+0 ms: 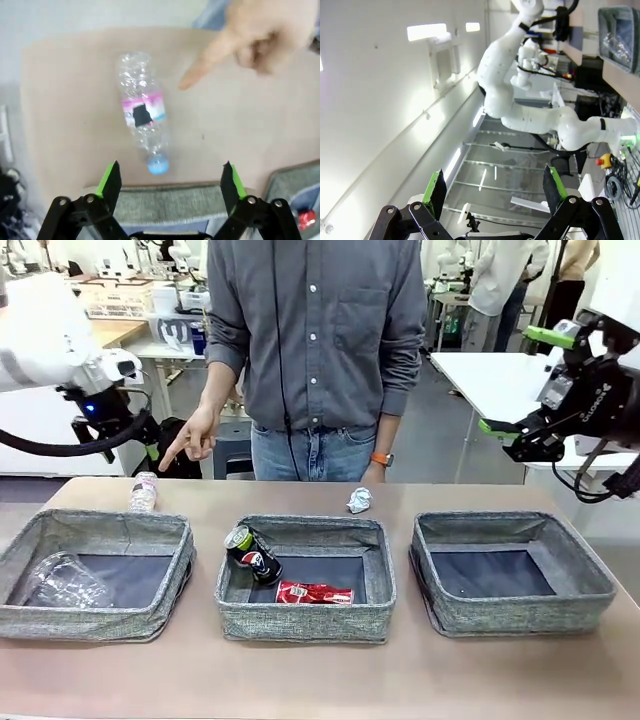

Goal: Sort the waste into the appropriate baskets.
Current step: Pick up the waste item pointed out by the person.

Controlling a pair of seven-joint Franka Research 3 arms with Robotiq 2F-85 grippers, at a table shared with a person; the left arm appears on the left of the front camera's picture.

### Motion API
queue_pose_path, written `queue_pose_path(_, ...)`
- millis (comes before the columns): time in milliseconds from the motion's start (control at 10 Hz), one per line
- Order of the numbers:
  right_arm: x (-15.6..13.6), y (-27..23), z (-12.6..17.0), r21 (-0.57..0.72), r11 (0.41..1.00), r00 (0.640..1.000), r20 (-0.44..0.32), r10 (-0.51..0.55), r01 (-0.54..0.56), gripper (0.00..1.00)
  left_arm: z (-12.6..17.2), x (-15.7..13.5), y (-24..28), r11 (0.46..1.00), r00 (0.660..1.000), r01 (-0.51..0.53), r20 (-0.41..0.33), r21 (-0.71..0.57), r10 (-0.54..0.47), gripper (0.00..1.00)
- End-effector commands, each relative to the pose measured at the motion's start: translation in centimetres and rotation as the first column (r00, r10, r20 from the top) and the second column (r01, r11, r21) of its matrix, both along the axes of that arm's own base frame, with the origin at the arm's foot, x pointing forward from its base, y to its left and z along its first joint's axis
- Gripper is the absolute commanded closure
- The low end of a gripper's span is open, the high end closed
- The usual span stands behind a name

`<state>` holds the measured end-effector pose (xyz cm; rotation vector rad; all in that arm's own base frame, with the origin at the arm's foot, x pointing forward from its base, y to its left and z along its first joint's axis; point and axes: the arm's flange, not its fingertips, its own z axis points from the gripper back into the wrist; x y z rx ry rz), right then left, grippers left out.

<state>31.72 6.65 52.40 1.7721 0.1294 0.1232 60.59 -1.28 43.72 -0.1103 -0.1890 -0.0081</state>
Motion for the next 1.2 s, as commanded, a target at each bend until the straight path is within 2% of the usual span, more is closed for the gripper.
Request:
queue_pose_path(0, -0.1, 0.1, 0.4, 0.026, 1.0, 1.0, 0.006, -0.003, 0.003, 0.0, -0.3, 2.0, 0.7, 0.992, 0.991, -0.12, -0.06, 0.033, 0.122, 0.0)
queue_pose_path(300, -0.1, 0.1, 0.4, 0.026, 1.0, 1.0, 0.006, -0.003, 0.003, 0.0, -1.7, 2.4, 0.9, 0.99, 0.987, -0.134, -0.084, 0.032, 0.136, 0.0)
queue_pose_path(500, -0.1, 0.1, 0.4, 0.026, 1.0, 1.0, 0.006, -0.003, 0.003, 0.0, -4.4, 2.7, 0.8, 0.989, 0.98, -0.142, -0.139, 0.039, 0.146, 0.0)
queue_pose_path(900, -0.1, 0.1, 0.4, 0.026, 1.0, 1.0, 0.006, -0.003, 0.003, 0.0, -8.8, 1.9, 1.1, 0.984, 0.969, -0.168, -0.177, 0.051, 0.175, 0.0)
queue_pose_path(1100, -0.1, 0.1, 0.4, 0.026, 1.0, 1.0, 0.006, -0.003, 0.003, 0.0, -9.7, 1.8, 1.4, 0.979, 0.967, -0.193, -0.156, 0.068, 0.202, 0.0)
